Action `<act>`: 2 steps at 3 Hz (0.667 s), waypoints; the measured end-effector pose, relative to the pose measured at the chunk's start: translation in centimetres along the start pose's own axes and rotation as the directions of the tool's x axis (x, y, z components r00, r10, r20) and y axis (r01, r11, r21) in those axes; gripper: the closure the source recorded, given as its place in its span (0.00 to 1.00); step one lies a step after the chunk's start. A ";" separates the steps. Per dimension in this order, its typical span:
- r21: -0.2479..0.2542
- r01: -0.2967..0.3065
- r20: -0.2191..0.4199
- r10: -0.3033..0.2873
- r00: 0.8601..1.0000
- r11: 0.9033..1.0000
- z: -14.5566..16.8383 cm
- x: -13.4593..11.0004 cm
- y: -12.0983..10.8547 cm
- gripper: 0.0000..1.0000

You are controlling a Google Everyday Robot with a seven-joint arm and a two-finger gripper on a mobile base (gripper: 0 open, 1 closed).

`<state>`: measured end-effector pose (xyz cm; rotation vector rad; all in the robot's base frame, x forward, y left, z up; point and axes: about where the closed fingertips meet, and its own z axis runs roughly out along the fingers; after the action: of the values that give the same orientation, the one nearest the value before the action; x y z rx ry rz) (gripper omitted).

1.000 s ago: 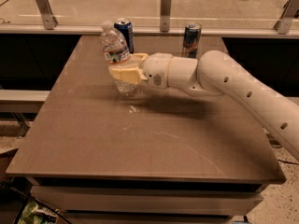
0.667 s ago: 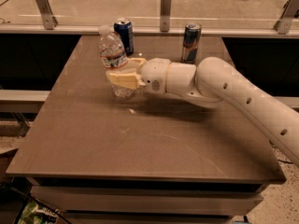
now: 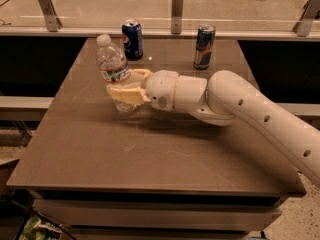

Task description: Place water bottle upright

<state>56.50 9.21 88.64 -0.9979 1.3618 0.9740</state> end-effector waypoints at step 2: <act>0.048 -0.021 0.012 0.021 1.000 0.999 -1.4 1.3 -0.7 1.00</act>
Offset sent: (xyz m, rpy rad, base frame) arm 0.0050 -0.0317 -0.0220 0.0224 0.0259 -0.0911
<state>56.69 7.64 87.43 -0.9425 1.3826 0.9568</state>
